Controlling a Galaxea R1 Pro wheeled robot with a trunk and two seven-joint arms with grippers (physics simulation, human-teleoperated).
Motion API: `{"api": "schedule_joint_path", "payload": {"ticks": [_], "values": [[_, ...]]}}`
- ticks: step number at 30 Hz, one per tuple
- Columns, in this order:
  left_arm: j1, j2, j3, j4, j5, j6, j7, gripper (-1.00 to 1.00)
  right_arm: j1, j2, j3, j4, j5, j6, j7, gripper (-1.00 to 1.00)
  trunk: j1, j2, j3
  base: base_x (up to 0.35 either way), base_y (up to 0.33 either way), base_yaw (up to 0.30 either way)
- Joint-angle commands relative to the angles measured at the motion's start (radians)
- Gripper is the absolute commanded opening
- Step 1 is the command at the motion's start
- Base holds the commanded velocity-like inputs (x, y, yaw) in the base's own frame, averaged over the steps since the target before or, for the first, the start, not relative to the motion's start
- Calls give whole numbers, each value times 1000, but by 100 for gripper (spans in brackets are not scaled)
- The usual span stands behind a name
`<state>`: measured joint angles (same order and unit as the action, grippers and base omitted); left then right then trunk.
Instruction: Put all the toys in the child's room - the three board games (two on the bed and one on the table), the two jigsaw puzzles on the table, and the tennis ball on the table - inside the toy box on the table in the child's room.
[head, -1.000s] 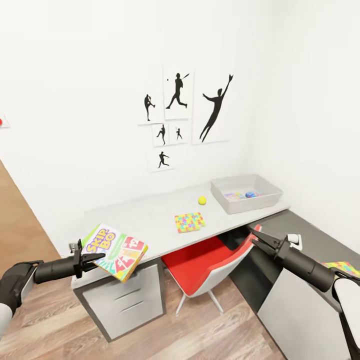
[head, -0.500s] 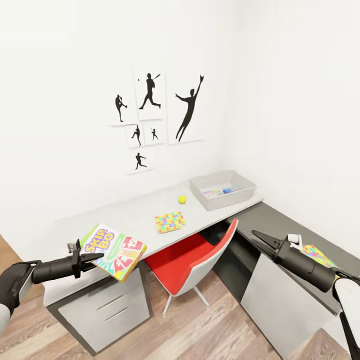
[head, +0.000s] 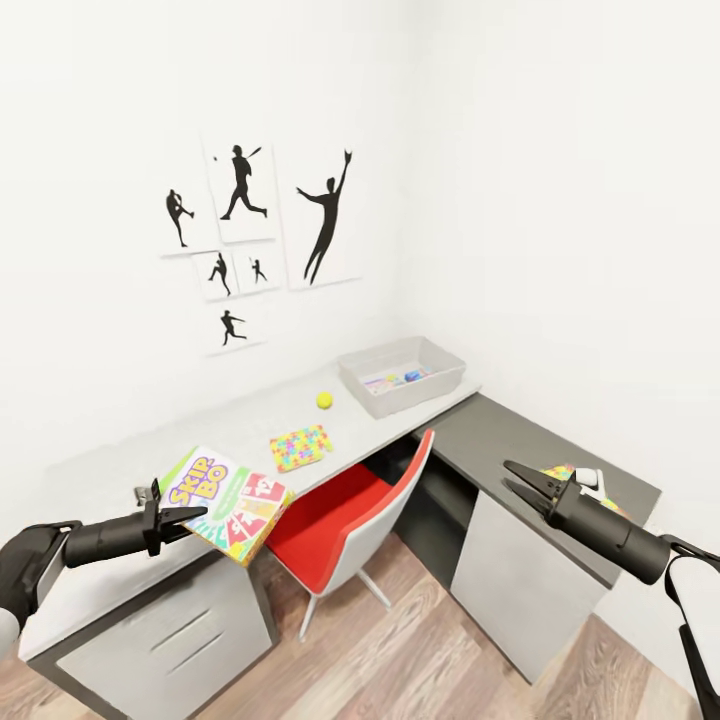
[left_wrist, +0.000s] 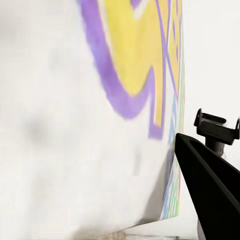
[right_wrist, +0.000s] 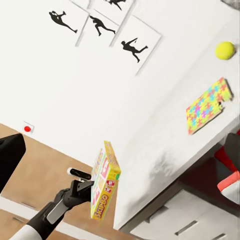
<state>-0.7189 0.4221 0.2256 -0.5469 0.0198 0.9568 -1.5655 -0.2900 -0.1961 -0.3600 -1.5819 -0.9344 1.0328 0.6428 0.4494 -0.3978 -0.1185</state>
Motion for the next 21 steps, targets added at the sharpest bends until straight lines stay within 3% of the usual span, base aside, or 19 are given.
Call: {"api": "schedule_joint_path", "payload": {"ticks": [1,21], "values": [[-1,0,1,-1,1,10,-5,-100,-1,0,-1,0,5,5,6,100,1,-2,-2,0,0,-281],[2,1,10,1,2,8,-5,-100,-1,4,-25,-2,3,6,8,100,1,-2,-2,0,0,-268]]}}
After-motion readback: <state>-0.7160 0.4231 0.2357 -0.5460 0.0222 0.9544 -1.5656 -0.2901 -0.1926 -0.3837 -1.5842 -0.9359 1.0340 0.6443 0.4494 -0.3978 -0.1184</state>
